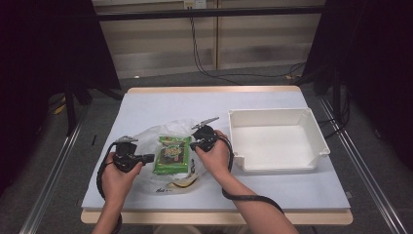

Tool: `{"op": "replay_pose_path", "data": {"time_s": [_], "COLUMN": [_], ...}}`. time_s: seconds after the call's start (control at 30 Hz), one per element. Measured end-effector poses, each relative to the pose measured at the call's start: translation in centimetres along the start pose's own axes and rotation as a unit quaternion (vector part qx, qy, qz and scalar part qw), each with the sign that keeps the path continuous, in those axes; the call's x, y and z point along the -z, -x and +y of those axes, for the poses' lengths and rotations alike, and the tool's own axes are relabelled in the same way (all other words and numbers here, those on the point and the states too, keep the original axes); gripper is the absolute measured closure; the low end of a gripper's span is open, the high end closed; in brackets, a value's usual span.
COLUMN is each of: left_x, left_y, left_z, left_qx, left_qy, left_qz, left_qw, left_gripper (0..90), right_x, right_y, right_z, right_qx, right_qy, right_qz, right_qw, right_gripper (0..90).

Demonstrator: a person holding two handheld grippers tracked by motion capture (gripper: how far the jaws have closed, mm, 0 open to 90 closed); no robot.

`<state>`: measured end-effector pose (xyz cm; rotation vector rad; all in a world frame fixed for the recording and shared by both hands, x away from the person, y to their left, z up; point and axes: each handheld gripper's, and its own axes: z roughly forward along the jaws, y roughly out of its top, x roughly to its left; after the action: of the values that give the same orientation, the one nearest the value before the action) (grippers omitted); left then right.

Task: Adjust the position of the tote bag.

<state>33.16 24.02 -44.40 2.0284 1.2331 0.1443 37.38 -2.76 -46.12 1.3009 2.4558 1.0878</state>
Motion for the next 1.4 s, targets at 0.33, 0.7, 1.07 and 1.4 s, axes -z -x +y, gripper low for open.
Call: {"op": "replay_pose_path", "data": {"time_s": [0.33,0.7,1.07,1.4], "left_x": [-3.2,-3.8,-5.7,-3.8], "left_y": [0.6,-1.2,-2.5,-2.0], "left_z": [2.3,3.6,3.3,3.3], "left_qx": [-0.016,0.002,0.033,0.032], "left_qy": [0.022,0.041,-0.006,-0.007], "left_qz": [-0.001,0.040,0.006,-0.010], "left_qw": [0.9996,0.9984,0.9994,0.9994], "left_gripper": [81.2,58.4,63.6,87.4], "right_x": [-0.3,-0.8,-1.0,-0.2], "right_y": [-0.5,-0.5,-0.5,-0.4], "right_z": [0.0,0.0,0.0,0.5], "right_qx": [0.008,0.010,0.015,0.019], "right_qy": [-0.002,-0.009,-0.009,-0.005], "right_qz": [0.005,0.009,0.011,0.011], "right_qw": [0.9999,0.9999,0.9998,0.9997], "right_gripper": [90.0,90.0,90.0,90.0]}}
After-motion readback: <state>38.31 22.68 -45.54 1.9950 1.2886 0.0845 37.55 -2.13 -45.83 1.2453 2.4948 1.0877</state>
